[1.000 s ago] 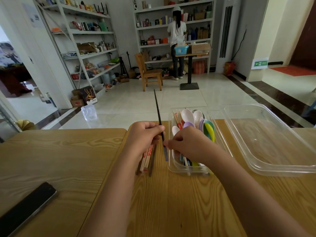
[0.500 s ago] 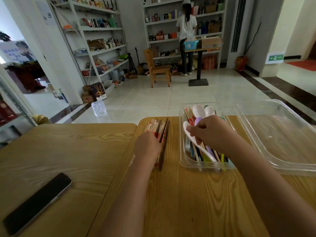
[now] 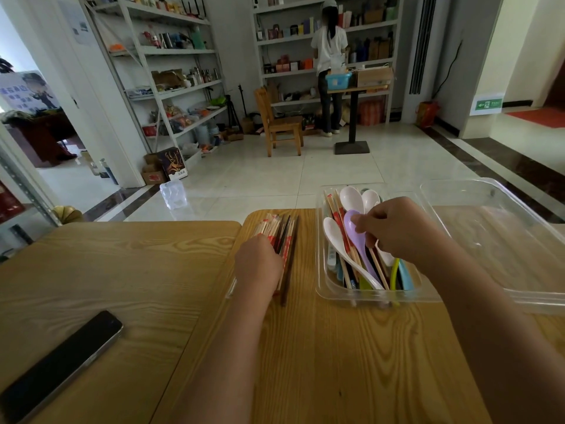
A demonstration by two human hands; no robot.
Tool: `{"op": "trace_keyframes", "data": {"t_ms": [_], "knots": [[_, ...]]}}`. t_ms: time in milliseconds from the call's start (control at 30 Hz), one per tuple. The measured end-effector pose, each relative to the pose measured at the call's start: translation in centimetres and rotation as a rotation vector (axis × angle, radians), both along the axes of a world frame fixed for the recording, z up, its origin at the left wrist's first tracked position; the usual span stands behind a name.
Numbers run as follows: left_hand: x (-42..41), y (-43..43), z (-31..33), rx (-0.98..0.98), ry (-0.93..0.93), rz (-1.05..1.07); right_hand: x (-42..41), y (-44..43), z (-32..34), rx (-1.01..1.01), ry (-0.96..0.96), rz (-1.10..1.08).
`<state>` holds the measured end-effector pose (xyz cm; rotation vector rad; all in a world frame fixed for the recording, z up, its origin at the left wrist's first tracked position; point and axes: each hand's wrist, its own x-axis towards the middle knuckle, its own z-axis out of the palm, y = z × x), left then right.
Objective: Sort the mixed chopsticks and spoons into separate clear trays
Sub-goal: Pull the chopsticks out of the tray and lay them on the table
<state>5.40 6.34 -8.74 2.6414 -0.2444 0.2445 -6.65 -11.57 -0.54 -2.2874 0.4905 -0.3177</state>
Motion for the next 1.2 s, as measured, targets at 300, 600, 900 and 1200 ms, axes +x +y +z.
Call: {"op": "trace_keyframes", "data": {"t_ms": [300,600,900,1200], "knots": [[-0.8,-0.1,1.5,-0.089,-0.02,-0.065,0.8,-0.6,-1.6,-0.076,0.09,-0.08],[-2.8,-1.3,5.3,-0.605,0.176,-0.253,1.4,-0.1,-3.3,-0.284,0.222,0.045],[-4.0,-2.3,5.5,-0.579,0.206,-0.332,0.9,2.8,-4.7,-0.486,0.227,0.018],[-4.1,-2.3,5.5,-0.572,0.207,-0.332,0.7,3.6,-5.4,-0.484,0.261,0.01]]}}
